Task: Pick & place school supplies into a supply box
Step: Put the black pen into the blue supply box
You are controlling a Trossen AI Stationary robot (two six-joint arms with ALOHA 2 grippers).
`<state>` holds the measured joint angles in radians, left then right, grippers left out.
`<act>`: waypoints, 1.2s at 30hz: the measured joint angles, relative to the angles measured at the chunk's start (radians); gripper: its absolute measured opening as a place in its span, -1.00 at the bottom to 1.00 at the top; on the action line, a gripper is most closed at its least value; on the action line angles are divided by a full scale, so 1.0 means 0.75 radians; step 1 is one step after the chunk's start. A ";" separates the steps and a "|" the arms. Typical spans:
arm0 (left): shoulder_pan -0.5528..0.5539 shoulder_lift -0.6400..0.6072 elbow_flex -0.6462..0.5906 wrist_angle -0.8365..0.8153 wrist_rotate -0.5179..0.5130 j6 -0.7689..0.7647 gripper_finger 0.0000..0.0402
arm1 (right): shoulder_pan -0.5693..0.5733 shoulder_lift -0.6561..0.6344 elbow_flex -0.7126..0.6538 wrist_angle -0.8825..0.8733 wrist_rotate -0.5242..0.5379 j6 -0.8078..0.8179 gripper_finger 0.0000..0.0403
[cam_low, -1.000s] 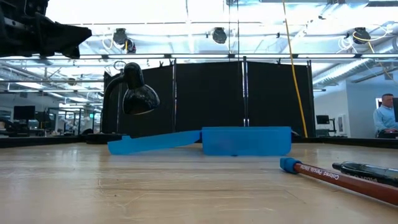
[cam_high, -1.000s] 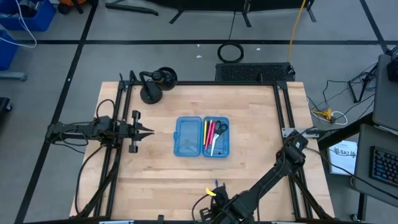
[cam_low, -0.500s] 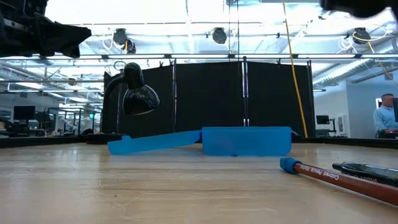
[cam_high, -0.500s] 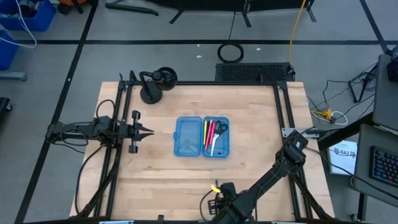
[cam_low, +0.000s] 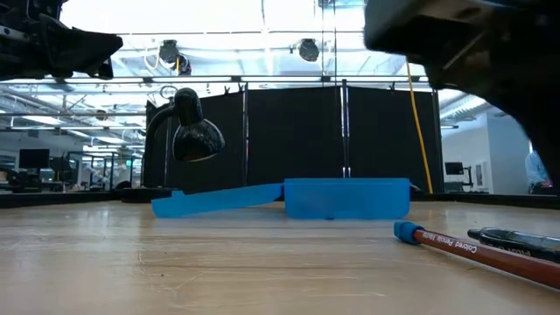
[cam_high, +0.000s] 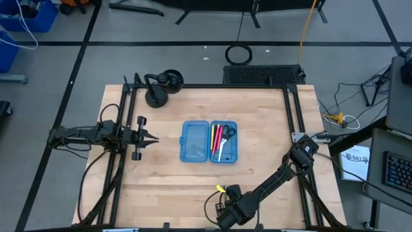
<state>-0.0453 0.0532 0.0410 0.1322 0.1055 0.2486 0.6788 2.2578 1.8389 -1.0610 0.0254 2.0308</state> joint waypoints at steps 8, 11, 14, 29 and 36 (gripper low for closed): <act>0.000 0.000 0.000 -0.007 -0.001 0.000 -0.81 | 0.000 -0.012 -0.111 0.103 -0.050 0.006 -0.34; 0.000 0.000 0.000 -0.010 -0.001 0.003 -0.81 | -0.001 -0.013 -0.188 0.171 -0.071 0.000 -0.34; 0.000 0.000 0.000 -0.010 -0.001 0.005 -0.81 | -0.001 -0.015 -0.256 0.221 -0.103 -0.034 -0.34; 0.000 0.000 0.000 -0.011 -0.002 0.014 -0.81 | -0.008 -0.021 -0.368 0.240 -0.208 -0.076 -0.90; 0.000 0.000 0.000 -0.012 -0.002 0.004 -0.81 | -0.014 -0.066 -0.381 0.254 -0.114 -0.148 -0.91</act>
<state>-0.0456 0.0532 0.0410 0.1231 0.1040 0.2516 0.6686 2.2081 1.5530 -0.8705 -0.0600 1.9201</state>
